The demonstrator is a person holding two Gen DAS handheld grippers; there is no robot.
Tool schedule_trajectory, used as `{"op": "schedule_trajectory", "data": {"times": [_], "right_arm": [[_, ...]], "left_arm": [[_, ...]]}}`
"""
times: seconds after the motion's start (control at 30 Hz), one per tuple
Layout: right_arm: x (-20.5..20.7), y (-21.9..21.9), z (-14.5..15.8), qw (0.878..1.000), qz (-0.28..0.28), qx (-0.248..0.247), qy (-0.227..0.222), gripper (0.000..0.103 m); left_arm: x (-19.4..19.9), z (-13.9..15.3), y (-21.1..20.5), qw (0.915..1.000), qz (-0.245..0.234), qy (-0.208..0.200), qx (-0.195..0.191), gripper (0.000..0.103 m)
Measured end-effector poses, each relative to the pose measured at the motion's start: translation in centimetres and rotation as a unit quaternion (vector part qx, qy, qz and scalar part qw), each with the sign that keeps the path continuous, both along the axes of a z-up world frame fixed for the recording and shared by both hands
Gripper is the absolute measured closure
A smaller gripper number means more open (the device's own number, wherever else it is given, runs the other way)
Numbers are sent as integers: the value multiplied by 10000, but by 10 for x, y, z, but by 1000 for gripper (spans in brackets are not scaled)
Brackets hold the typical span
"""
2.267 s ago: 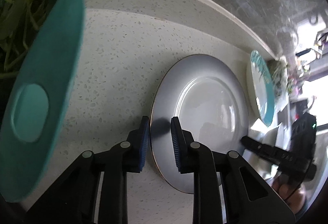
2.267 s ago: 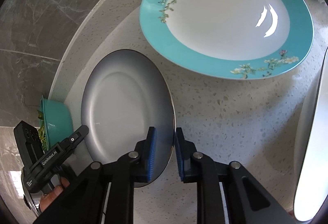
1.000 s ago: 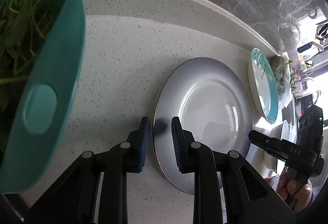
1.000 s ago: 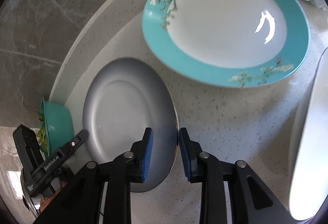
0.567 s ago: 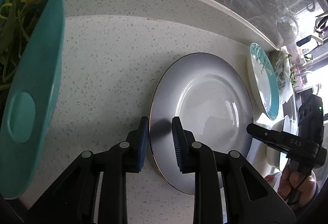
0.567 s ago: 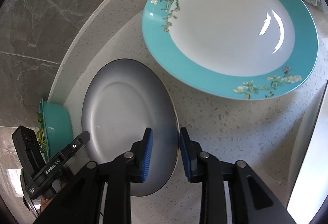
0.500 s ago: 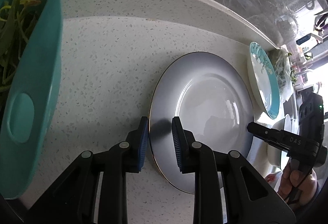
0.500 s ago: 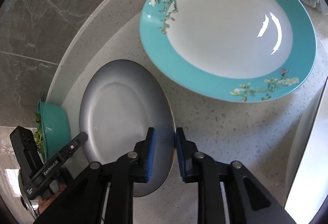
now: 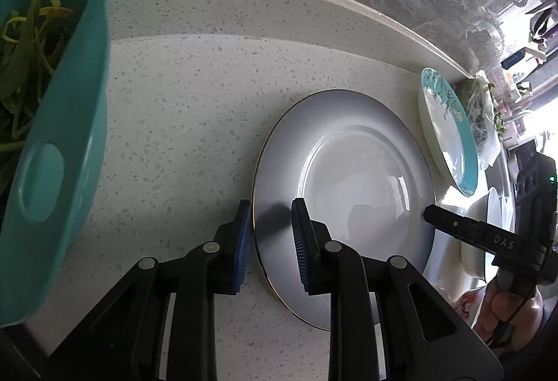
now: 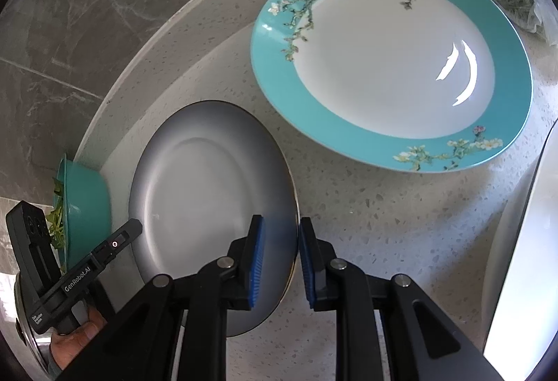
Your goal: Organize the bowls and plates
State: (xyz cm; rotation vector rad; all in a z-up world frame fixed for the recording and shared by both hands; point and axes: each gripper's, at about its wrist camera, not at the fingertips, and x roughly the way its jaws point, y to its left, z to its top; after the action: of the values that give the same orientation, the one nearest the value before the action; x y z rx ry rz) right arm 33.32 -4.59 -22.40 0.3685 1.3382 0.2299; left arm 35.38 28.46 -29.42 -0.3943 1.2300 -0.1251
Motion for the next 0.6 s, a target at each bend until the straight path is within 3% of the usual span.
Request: {"op": "schedule_trajectory", "data": {"times": [0.37, 0.6], "right_arm": [[-14, 2, 5, 9999, 97, -78, -111, 81], [-12, -1, 1, 9999, 101, -5, 81, 80]], "left_arm": [[-11, 6, 1, 9999, -16, -58, 90, 83], [-10, -2, 6, 9999, 17, 57, -99, 82]]}}
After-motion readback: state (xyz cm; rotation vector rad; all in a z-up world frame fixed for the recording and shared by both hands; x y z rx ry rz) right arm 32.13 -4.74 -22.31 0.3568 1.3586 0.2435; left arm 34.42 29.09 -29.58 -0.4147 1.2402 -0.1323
